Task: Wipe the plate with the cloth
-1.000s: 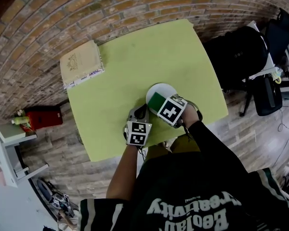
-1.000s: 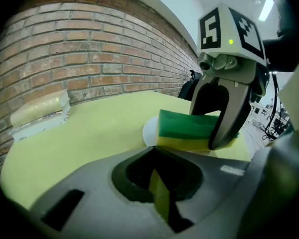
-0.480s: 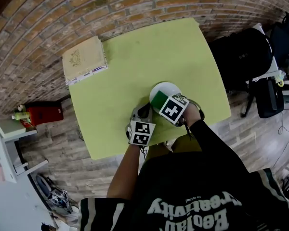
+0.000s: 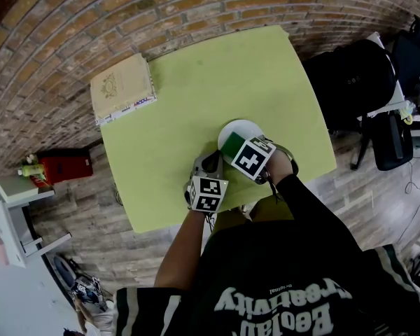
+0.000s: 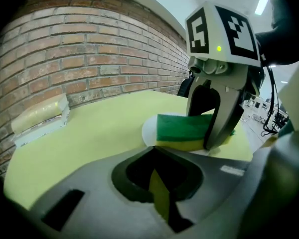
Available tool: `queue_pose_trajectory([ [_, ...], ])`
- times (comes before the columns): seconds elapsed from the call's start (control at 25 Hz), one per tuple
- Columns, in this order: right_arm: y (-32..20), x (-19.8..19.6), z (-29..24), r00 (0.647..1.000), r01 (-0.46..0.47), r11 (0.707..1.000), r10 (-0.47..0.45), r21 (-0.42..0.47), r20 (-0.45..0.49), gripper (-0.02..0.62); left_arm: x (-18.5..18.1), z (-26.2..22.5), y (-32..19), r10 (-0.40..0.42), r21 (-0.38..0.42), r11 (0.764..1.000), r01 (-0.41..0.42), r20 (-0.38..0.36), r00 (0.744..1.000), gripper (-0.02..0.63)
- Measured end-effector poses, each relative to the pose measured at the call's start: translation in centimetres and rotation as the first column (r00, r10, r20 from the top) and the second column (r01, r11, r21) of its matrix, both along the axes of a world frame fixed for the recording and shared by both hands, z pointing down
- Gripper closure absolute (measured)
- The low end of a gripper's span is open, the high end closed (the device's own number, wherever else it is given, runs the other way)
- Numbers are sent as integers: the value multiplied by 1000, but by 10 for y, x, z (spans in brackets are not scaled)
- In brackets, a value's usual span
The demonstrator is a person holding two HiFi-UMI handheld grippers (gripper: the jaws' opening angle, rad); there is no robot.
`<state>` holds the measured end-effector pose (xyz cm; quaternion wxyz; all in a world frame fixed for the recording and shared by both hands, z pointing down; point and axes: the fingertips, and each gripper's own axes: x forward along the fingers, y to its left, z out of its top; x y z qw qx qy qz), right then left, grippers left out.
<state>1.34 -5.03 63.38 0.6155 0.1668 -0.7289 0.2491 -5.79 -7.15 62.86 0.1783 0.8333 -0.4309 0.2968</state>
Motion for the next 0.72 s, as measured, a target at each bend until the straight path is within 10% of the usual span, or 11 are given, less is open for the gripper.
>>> queue_pose_trajectory([
  [0.72,-11,82,-2,987,-138,990,141,38,-80,282,0,1,1,11,-6,1000,-11,5,1000,600],
])
